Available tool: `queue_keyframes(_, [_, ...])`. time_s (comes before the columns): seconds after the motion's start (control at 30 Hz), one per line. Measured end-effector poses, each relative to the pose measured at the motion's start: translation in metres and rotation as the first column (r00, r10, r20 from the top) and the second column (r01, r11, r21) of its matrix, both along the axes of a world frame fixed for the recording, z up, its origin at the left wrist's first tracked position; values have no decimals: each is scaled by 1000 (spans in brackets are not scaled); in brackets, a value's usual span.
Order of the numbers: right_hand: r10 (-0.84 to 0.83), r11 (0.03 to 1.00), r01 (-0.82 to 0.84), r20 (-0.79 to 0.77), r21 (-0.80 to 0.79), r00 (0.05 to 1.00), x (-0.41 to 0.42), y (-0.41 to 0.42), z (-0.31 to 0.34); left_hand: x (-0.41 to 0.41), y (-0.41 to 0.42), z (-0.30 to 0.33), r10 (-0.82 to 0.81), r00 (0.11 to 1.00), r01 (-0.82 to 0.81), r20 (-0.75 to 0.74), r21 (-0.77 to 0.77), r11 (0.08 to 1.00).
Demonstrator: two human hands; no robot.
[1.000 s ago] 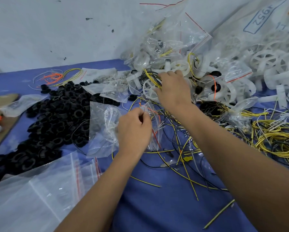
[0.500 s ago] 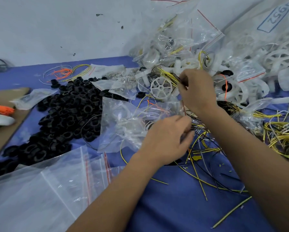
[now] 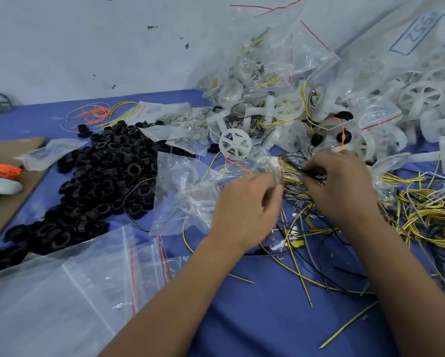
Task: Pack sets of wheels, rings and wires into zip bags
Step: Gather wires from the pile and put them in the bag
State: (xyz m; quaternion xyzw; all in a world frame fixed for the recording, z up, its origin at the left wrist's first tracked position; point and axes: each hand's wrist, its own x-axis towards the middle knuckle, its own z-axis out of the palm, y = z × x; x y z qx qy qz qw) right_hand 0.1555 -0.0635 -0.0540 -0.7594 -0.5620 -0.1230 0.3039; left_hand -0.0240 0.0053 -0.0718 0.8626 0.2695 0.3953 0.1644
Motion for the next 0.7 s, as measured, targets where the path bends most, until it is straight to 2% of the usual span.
queue_keyframes(0.1, [89,986,-93,-34,-141,995,-3,1,3,-1,10,-7,189,976,-201,-106,-116,973])
queue_keyframes(0.17, [131,964,-136,-37,-228,991,-6,1,5,-3,15,-10,291,944,-312,-158,-128,942])
queue_keyframes(0.3, [138,962,-144,-39,-232,990,-4,-2,8,-6,18,-8,426,870,-457,-249,-83,885])
queue_keyframes(0.4, [151,959,-153,-27,-237,988,-3,-4,9,-5,16,-6,456,839,-483,-296,-21,875])
queue_keyframes(0.53, [171,957,-172,-24,-234,985,-7,-1,4,-9,18,-5,426,861,-467,-279,-96,879])
queue_keyframes(0.7, [122,990,-135,-224,-46,967,-6,-3,8,-10,18,0,420,869,-465,-260,-142,874])
